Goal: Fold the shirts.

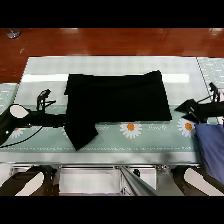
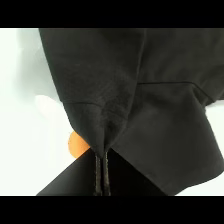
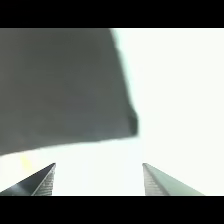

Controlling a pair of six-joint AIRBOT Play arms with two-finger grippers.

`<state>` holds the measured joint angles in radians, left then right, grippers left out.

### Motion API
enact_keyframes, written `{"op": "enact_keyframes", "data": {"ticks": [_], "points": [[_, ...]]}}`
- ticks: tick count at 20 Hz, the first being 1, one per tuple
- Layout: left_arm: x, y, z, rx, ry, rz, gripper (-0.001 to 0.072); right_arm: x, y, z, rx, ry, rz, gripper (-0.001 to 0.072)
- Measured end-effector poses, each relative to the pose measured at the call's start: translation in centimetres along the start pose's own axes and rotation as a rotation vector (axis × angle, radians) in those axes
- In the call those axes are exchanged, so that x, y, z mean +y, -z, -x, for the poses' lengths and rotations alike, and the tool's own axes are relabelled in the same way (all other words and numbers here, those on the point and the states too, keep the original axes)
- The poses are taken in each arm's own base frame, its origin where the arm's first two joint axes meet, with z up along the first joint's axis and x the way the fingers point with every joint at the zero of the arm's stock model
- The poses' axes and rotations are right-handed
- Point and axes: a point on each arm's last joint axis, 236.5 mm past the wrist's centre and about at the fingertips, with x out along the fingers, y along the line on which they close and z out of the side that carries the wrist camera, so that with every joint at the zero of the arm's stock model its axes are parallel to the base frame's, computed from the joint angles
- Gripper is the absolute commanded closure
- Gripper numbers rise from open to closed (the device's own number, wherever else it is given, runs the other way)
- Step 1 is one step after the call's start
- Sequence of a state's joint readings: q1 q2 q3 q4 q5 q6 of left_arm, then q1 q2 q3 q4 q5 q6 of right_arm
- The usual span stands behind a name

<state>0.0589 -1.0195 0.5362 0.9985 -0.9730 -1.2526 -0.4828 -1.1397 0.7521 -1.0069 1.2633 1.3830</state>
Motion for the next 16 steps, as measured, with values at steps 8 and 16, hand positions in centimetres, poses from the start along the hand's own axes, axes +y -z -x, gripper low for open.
{"op": "enact_keyframes", "data": {"ticks": [8, 16], "points": [[-1.0, -0.5, 0.4, -0.007, 0.037, 0.014, 0.0681, 0.9, 0.8, -5.5, 0.080, 0.000, -0.042, 0.0093], [-1.8, -0.8, 0.4, -0.019, 0.070, 0.035, 0.0681, 5.8, -2.6, -9.0, 0.094, -0.030, -0.023, 0.0170]]}}
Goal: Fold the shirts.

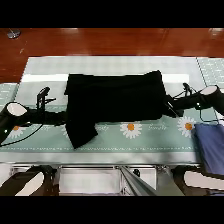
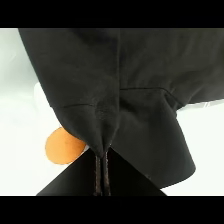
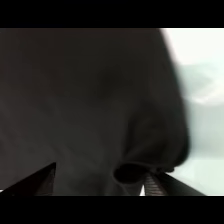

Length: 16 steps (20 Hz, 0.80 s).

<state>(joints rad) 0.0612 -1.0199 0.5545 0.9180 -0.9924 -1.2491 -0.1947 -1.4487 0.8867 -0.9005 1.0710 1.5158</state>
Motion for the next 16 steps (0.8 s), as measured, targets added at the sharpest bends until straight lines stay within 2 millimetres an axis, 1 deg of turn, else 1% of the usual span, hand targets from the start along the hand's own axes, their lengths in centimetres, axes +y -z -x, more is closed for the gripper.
{"op": "enact_keyframes", "data": {"ticks": [1, 2, 5, 7, 8, 9, 10, 11, 12, 13, 14, 15, 16], "points": [[-0.1, -0.2, 0.0, -0.007, 0.005, 0.005, 0.0681, 0.4, -0.3, -0.3, -0.001, 0.002, 0.010, 0.0386], [-0.3, -0.4, 0.0, -0.016, 0.012, 0.011, 0.0682, 0.9, -0.6, -0.7, -0.001, 0.005, 0.019, 0.0695], [-0.7, -1.0, 0.1, -0.038, 0.028, 0.025, 0.0681, 2.4, -0.4, -1.1, 0.022, -0.001, 0.066, 0.0695], [-1.1, -1.8, 0.5, -0.062, 0.036, 0.020, 0.0681, 4.0, -1.1, -0.2, 0.018, -0.018, 0.118, 0.0695], [-1.6, -2.8, 1.1, -0.087, 0.042, 0.010, 0.0682, 5.1, -1.7, 0.7, 0.006, -0.027, 0.152, 0.0695], [-2.3, -4.3, 2.2, -0.127, 0.050, -0.009, 0.0681, 6.7, -2.7, 2.1, -0.022, -0.043, 0.193, 0.0695], [-3.5, -6.4, 3.9, -0.188, 0.063, -0.034, 0.0682, 8.7, -3.9, 4.1, -0.065, -0.063, 0.242, 0.0695], [-4.8, -8.5, 6.0, -0.254, 0.075, -0.068, 0.0682, 10.9, -5.1, 6.5, -0.120, -0.084, 0.295, 0.0695], [-6.7, -11.2, 8.9, -0.346, 0.092, -0.110, 0.0681, 13.7, -6.4, 9.6, -0.195, -0.111, 0.357, 0.0695], [-8.7, -13.7, 12.3, -0.448, 0.104, -0.156, 0.0682, 16.8, -7.4, 13.4, -0.283, -0.139, 0.426, 0.0695], [-11.1, -16.1, 16.5, -0.559, 0.117, -0.211, 0.0682, 19.6, -7.8, 17.1, -0.366, -0.165, 0.489, 0.0695], [-13.5, -18.0, 20.8, -0.674, 0.130, -0.262, 0.0682, 22.4, -7.7, 21.2, -0.455, -0.192, 0.553, 0.0695], [-16.0, -19.2, 25.5, -0.787, 0.139, -0.318, 0.0682, 25.2, -6.9, 25.6, -0.551, -0.221, 0.623, 0.0695]]}}
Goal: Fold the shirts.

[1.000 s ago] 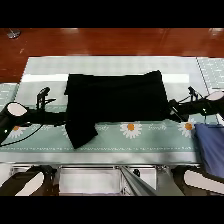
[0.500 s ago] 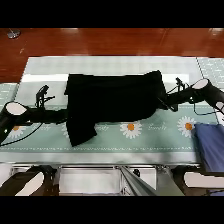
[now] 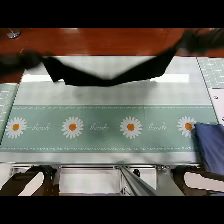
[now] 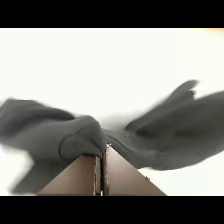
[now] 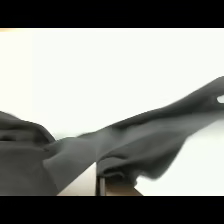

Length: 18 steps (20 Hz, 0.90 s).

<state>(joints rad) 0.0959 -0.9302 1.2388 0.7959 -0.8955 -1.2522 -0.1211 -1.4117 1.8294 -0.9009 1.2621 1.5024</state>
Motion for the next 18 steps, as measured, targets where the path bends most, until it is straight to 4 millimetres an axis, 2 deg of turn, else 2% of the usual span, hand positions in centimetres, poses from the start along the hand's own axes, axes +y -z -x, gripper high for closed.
{"op": "enact_keyframes", "data": {"ticks": [2, 3, 5, 6, 9, 11, 13, 15, 17, 18], "points": [[-3.8, -7.9, 4.8, -0.203, 0.016, -0.099, 0.0682, 5.4, -3.9, 6.4, -0.165, -0.028, 0.125, 0.0695], [-5.4, -10.8, 7.4, -0.283, 0.015, -0.138, 0.0682, 7.7, -4.8, 9.5, -0.234, -0.029, 0.179, 0.0695], [-8.2, -15.2, 13.1, -0.429, -0.021, -0.209, 0.0682, 11.5, -5.3, 15.8, -0.360, -0.009, 0.279, 0.0695], [-9.2, -16.3, 15.6, -0.478, -0.048, -0.238, 0.0682, 13.1, -5.0, 18.8, -0.416, 0.012, 0.325, 0.0695], [-11.5, -17.7, 22.9, -0.601, -0.159, -0.320, 0.0682, 16.3, -2.6, 26.8, -0.549, 0.096, 0.433, 0.0695], [-13.0, -17.4, 27.4, -0.675, -0.229, -0.360, 0.0682, 17.4, -0.7, 30.8, -0.609, 0.153, 0.473, 0.0695], [-14.3, -16.7, 31.3, -0.739, -0.292, -0.398, 0.0682, 18.0, 1.4, 33.6, -0.651, 0.194, 0.491, 0.0695], [-15.1, -15.5, 33.7, -0.760, -0.338, -0.419, 0.0682, 17.7, 3.3, 34.7, -0.644, 0.225, 0.483, 0.0694], [-14.3, -13.7, 33.7, -0.696, -0.378, -0.404, 0.0682, 16.7, 4.8, 34.2, -0.602, 0.243, 0.461, 0.0695], [-13.5, -12.8, 33.0, -0.650, -0.390, -0.387, 0.0682, 15.9, 5.4, 33.5, -0.567, 0.252, 0.444, 0.0695]]}}
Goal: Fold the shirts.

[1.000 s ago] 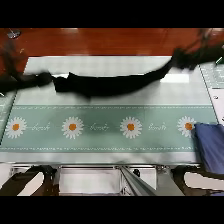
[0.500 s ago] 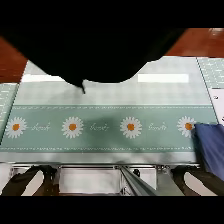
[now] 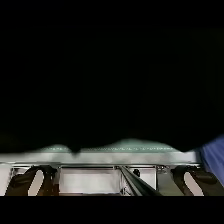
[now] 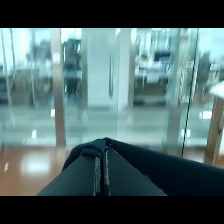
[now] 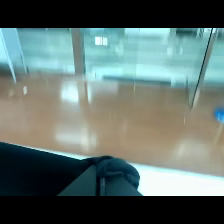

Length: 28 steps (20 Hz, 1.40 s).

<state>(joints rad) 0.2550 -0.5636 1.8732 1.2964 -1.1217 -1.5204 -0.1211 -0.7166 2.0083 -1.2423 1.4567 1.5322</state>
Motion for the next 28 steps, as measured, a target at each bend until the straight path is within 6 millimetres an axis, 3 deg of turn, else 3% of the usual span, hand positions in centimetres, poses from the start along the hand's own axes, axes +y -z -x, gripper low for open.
{"op": "enact_keyframes", "data": {"ticks": [4, 6, 11, 14, 16, 20, 22, 25, 28], "points": [[1.2, 10.1, -3.0, 0.314, -0.009, 0.058, 0.0682, -0.5, 6.0, -3.9, 0.200, -0.037, -0.060, 0.0695], [1.5, 17.0, -5.2, 0.488, 0.009, 0.122, 0.0682, -1.0, 10.2, -7.1, 0.333, -0.062, -0.100, 0.0695], [1.8, 33.9, -11.5, 0.769, 0.046, 0.299, 0.0682, -4.4, 20.9, -17.4, 0.597, -0.069, -0.201, 0.0695], [1.9, 41.8, -15.4, 0.858, 0.035, 0.359, 0.0682, -6.9, 26.5, -24.0, 0.697, -0.049, -0.267, 0.0695], [2.1, 46.0, -18.4, 0.885, 0.007, 0.403, 0.0682, -8.6, 30.0, -28.5, 0.746, -0.024, -0.318, 0.0695], [1.8, 52.5, -23.1, 0.948, -0.042, 0.480, 0.0681, -11.0, 34.8, -35.7, 0.804, 0.009, -0.418, 0.0695], [1.3, 54.7, -24.5, 0.976, -0.056, 0.515, 0.0681, -11.4, 36.6, -38.4, 0.829, 0.010, -0.472, 0.0694], [0.2, 56.7, -24.5, 1.049, -0.051, 0.538, 0.0681, -11.1, 38.5, -39.8, 0.884, -0.015, -0.526, 0.0695], [-1.0, 57.1, -22.4, 1.159, 0.003, 0.503, 0.0681, -10.8, 40.0, -39.0, 0.967, -0.043, -0.551, 0.0695]]}}
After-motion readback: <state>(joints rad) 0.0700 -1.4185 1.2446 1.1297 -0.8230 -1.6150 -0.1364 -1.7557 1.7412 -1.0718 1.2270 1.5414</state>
